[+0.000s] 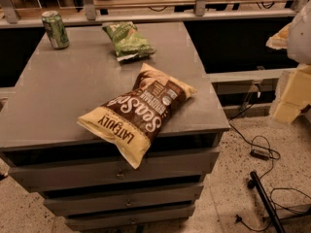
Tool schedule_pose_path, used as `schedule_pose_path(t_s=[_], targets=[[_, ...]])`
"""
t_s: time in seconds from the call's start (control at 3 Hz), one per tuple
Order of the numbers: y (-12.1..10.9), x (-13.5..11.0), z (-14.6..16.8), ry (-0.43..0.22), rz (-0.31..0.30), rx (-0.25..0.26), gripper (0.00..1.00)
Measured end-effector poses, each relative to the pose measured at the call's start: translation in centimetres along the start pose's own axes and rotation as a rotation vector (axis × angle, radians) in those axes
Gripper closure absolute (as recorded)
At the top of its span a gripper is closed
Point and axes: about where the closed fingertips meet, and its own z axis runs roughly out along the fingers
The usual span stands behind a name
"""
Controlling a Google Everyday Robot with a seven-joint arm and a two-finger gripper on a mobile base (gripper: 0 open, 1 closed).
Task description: Pick green jalapeno chip bag
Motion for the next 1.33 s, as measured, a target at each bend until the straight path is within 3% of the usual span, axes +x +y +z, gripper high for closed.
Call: schedule_pose_path(t_s=[0.33,0.67,1.0,1.33], targets=[[-1.0,-0.4,0.2,0.006,0.006,0.015,0.00],[-7.1,-4.4,1.9,-0.059,-0.016,0.063,0.00],[-13.1,-10.1,2.8,-0.162,-0.040,0.113,0.00],[-19.9,-17.5,7.1,-0.273,-0.021,0.129,0.00]])
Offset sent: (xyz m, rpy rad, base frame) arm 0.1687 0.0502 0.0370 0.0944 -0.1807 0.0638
